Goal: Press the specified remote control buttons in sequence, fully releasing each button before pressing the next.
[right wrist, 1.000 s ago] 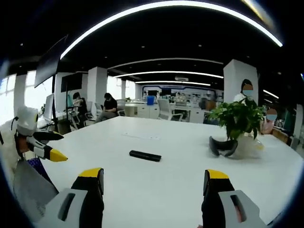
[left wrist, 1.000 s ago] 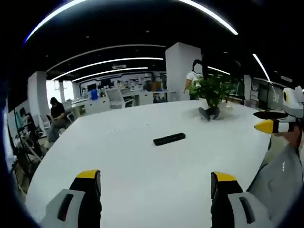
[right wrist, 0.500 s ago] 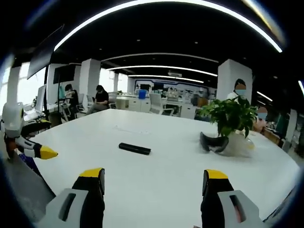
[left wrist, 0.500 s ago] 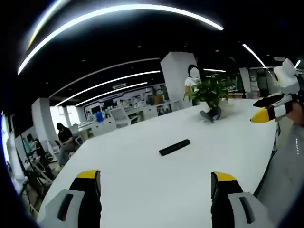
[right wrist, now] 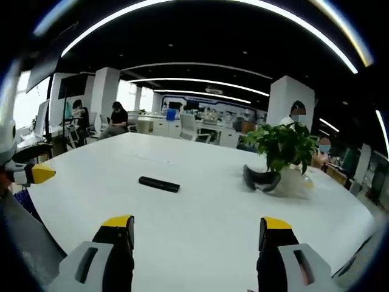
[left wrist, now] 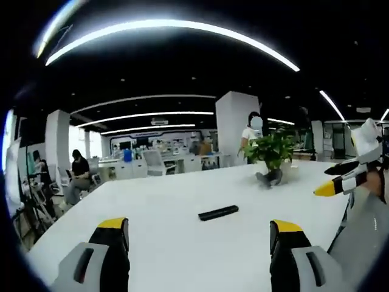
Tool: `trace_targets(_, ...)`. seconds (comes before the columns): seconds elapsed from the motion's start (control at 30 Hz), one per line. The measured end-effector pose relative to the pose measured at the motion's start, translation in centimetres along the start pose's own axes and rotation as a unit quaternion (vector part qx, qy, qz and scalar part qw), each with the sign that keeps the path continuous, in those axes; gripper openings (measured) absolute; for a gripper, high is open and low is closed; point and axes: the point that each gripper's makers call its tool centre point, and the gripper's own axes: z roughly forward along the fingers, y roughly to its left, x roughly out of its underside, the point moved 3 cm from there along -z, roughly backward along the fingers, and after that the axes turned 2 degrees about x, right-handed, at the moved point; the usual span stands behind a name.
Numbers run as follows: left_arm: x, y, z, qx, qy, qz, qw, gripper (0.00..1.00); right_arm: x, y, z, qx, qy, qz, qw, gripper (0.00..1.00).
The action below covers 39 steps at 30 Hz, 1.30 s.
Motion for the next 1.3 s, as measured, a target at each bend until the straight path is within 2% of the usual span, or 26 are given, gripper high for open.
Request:
trace_targets(0.13, 0.1, 0.2, -0.1, 0.000, 0.002, -0.007, 1.0000, 1.00, 0.3, -0.1, 0.1, 0.010, 0.012, -0.006, 0.9999, 0.86)
trace_targets(0.27, 0.3, 0.3, -0.1, -0.003, 0.010, -0.009, 0.9999, 1.00, 0.1, -0.2, 0.0, 0.015, 0.009, -0.009, 0.9998, 0.86)
trace_targets(0.37, 0.4, 0.1, -0.1, -0.002, 0.018, -0.002, 0.9998, 1.00, 0.5, -0.2, 0.2, 0.017, 0.023, -0.015, 0.9995, 0.86)
trace_targets(0.5, 0.2, -0.1, -0.2, -0.001, 0.014, 0.005, 0.9999, 1.00, 0.8, -0.1, 0.3, 0.015, 0.032, -0.028, 0.9990, 0.85)
trace_targets(0.63, 0.5, -0.3, -0.1, 0.002, 0.025, 0.012, 0.9996, 1.00, 0.8, -0.3, 0.3, 0.020, 0.034, -0.034, 0.9986, 0.86)
trace_targets(0.8, 0.1, -0.3, -0.4, -0.004, 0.012, 0.018, 0.9998, 1.00, 0.5, -0.6, 0.0, 0.024, 0.020, -0.028, 0.9991, 0.86)
trace_targets(0.9, 0.4, 0.0, -0.2, -0.013, 0.024, 0.028, 0.9992, 1.00, 0.6, -0.5, 0.2, 0.019, 0.025, -0.024, 0.9992, 0.85)
trace_targets(1.0, 0.8, 0.2, -0.1, -0.015, 0.039, 0.027, 0.9988, 1.00, 0.7, 0.1, 0.3, 0.005, 0.030, -0.029, 0.9991, 0.84)
trace_targets(1.1, 0.9, 0.4, -0.2, -0.021, 0.040, 0.038, 0.9983, 1.00, -0.2, 1.0, -0.1, -0.019, -0.001, -0.027, 0.9994, 0.83)
trace_targets(1.13, 1.1, 0.5, -0.2, -0.029, 0.047, 0.042, 0.9976, 1.00, -0.2, 1.2, -0.2, -0.025, -0.002, -0.029, 0.9993, 0.83)
trace_targets(1.23, 1.1, 0.8, -0.2, -0.041, 0.053, 0.055, 0.9962, 1.00, 0.4, 2.0, 0.2, -0.050, 0.020, -0.032, 0.9980, 0.83)
trace_targets(1.3, 1.7, 1.1, -0.1, -0.052, 0.072, 0.068, 0.9937, 1.00, 0.4, 2.5, 0.2, -0.063, 0.018, -0.035, 0.9972, 0.82)
